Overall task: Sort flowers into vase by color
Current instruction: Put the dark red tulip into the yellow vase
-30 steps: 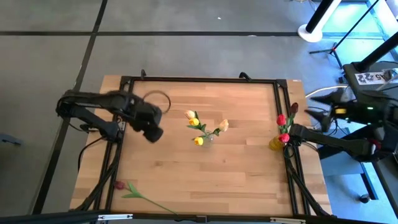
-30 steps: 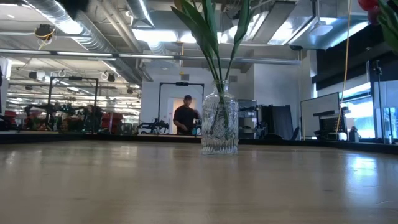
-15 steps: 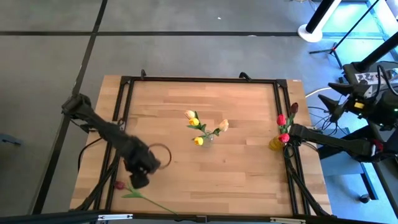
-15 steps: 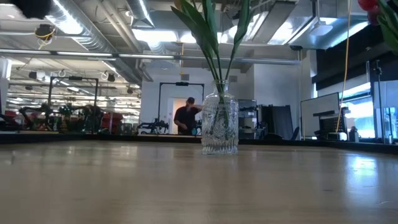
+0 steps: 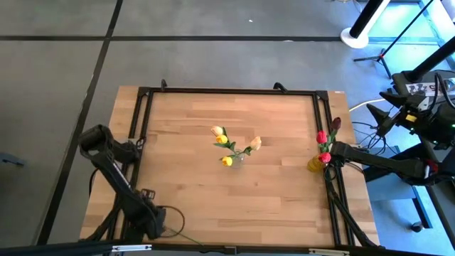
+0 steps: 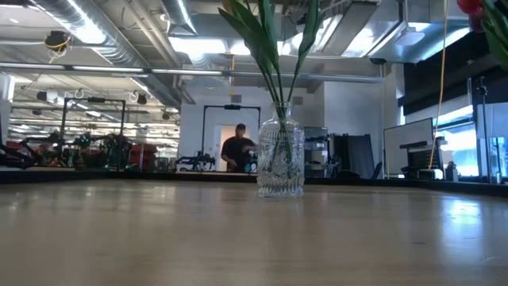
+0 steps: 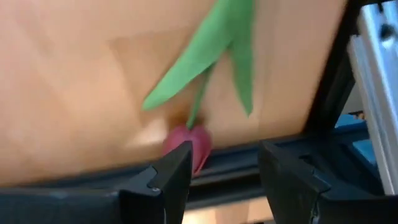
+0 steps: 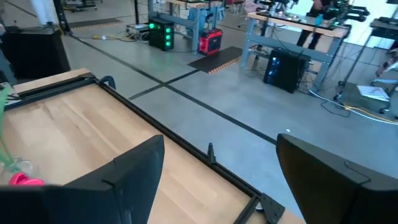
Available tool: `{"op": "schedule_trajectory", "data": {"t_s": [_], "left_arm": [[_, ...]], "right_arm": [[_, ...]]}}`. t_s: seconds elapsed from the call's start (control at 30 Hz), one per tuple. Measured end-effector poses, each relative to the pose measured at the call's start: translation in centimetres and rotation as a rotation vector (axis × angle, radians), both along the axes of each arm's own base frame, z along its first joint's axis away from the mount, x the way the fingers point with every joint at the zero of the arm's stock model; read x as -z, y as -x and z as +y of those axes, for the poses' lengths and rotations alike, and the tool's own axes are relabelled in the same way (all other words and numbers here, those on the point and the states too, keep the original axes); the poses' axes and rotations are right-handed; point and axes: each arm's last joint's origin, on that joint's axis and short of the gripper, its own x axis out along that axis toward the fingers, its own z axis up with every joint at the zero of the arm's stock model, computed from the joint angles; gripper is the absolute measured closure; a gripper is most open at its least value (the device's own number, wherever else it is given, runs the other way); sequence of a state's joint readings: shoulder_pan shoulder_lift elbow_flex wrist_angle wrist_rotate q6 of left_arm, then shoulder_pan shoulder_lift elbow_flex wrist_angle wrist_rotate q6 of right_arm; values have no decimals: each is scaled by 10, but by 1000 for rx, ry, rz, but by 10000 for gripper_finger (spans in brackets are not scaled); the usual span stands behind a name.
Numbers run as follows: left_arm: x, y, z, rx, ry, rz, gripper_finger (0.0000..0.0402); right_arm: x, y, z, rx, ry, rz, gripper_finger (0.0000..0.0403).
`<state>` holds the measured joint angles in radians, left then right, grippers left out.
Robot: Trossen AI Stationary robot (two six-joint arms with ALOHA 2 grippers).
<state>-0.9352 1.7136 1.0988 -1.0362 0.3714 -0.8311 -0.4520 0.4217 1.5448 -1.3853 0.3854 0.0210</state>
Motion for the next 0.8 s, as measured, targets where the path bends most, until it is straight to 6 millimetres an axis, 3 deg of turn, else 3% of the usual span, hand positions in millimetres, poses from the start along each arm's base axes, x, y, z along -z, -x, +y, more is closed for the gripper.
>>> {"op": "schedule_trajectory", "data": {"t_s": [0.13,0.3,0.5,0.8], "left_arm": [[5,7,-12,57,-14,-101,226],[6,10,-14,94,-95,-217,226],[21,16,-11,104,-57,-158,246],[43,23,2,156,-58,-158,307]], "right_arm": [[0,1,0,27,-3,-8,93],[0,1,-1,55,-15,-28,93],[0,1,-1,68,-40,-58,93],[0,1,0,56,-76,-95,93]]}}
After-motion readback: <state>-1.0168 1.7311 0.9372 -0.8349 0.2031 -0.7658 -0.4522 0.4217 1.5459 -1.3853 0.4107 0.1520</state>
